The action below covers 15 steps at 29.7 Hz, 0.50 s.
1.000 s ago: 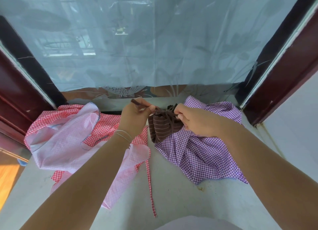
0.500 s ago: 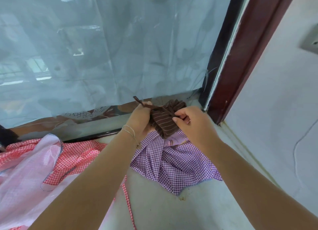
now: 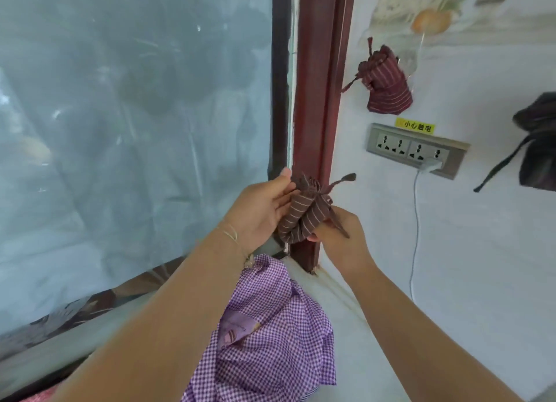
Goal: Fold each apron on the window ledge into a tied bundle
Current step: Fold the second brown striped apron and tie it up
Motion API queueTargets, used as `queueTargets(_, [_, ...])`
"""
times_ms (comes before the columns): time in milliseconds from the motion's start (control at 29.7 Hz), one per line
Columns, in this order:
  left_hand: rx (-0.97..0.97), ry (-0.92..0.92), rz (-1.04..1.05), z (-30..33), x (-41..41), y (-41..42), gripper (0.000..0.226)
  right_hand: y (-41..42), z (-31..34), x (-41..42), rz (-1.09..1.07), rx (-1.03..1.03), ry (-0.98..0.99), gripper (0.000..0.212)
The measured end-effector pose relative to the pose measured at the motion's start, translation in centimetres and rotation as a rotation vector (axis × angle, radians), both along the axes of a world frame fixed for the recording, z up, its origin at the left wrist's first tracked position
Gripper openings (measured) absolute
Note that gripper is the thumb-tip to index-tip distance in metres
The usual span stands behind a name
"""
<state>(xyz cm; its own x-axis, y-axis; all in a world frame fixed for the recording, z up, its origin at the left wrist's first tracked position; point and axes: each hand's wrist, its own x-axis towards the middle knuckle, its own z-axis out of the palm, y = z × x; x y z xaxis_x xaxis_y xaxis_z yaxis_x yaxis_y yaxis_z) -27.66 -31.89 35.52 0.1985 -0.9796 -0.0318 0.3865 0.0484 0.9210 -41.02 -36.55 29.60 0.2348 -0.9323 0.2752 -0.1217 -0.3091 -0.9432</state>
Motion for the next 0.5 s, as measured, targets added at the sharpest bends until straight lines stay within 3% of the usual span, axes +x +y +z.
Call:
queueTargets(134, [-0.130,-0.377,-0.110,1.8,-2.2,-1.9,0.037,-1.9,3.4,-1.9,-0.077,-0.056,0.065,0.018])
queueTargets(303, [-0.264,-0.753,-0.154,4.0,-4.0,-5.4,0.098,-5.6,9.1,-4.4,-0.121,-0.076,0.077,0.019])
queueTargets(370, [-0.234,-0.798,-0.119,5.7,-4.1,-7.0,0.106,-7.1,11.2,-5.2,-0.120,-0.078,0.085,0.018])
queueTargets(504, [-0.273,-0.654,-0.063,10.3,-5.6,-9.6,0.087,-9.1,15.9,-6.6,-0.055,-0.119,0.101,0.026])
